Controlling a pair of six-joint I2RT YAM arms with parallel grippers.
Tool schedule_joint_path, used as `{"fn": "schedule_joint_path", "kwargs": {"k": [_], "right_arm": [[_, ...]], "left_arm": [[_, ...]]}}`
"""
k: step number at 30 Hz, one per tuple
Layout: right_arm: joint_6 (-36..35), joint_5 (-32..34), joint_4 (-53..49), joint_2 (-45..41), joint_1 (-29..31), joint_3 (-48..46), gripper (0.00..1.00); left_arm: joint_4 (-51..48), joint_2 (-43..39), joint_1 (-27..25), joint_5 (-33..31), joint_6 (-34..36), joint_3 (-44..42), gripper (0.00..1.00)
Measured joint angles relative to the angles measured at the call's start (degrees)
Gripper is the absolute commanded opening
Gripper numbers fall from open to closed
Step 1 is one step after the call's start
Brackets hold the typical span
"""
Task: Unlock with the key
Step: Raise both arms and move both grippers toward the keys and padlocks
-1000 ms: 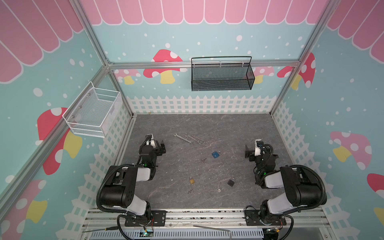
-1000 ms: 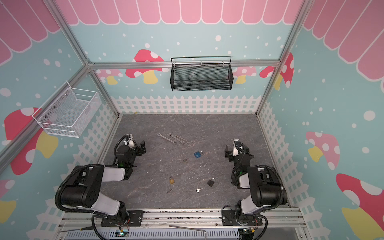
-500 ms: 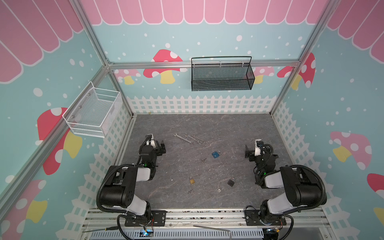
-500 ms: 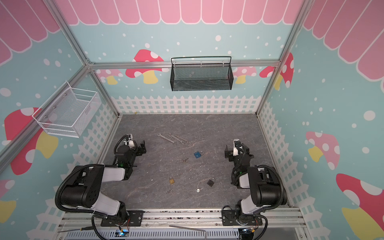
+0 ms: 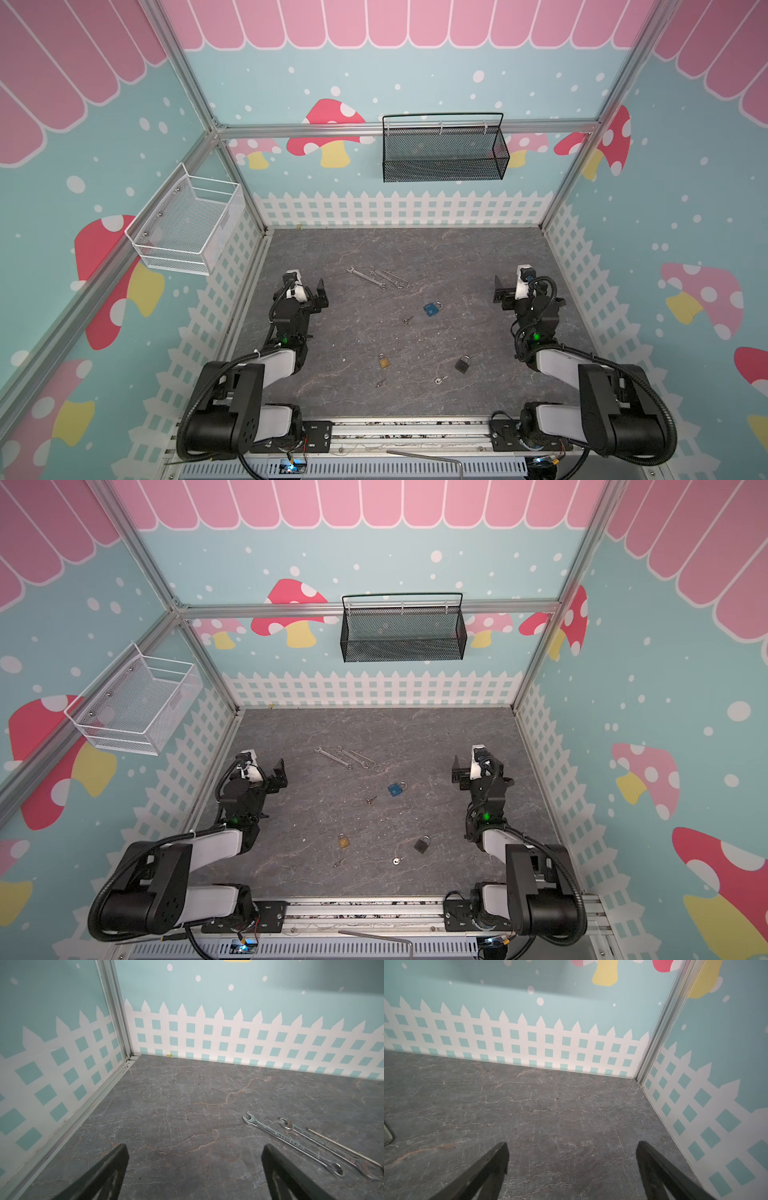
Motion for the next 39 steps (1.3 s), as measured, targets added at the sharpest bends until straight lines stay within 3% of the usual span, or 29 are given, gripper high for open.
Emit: {"fn": "schedule_joint_path", "kwargs": {"k": [6,12,17,28,39], "right_arm": [[8.04,0.85,-11.91,-5.79,0.00,3.96,0.98],[22.18,3.91,-26.60,-10.58,0.00,7.87,0.98],[28.65,0.33,-32.94,-16.00,0.00,6.78,0.98],[30.23,-11.69,-45.59,-12.26,1.40,11.06,0.98],[26.51,-15.39,-61.02,-11.69,12.48,19.26,0.99]], "left_arm": [[-12.02,-9.84,0.13,0.00,-5.79,2.69,1.00],[-22.71,-15.37,0.26,-1.57,-19.54,6.60,1.00],[-28.41,-17.25,0.94,-1.77,-29.86,6.51,1.00],[-42.01,-19.34,-0.42,8.52,-38.27,8.07,1.00],[-53.35,-23.17,-16.81,10.88,-38.64,13.03,1.00]]}}
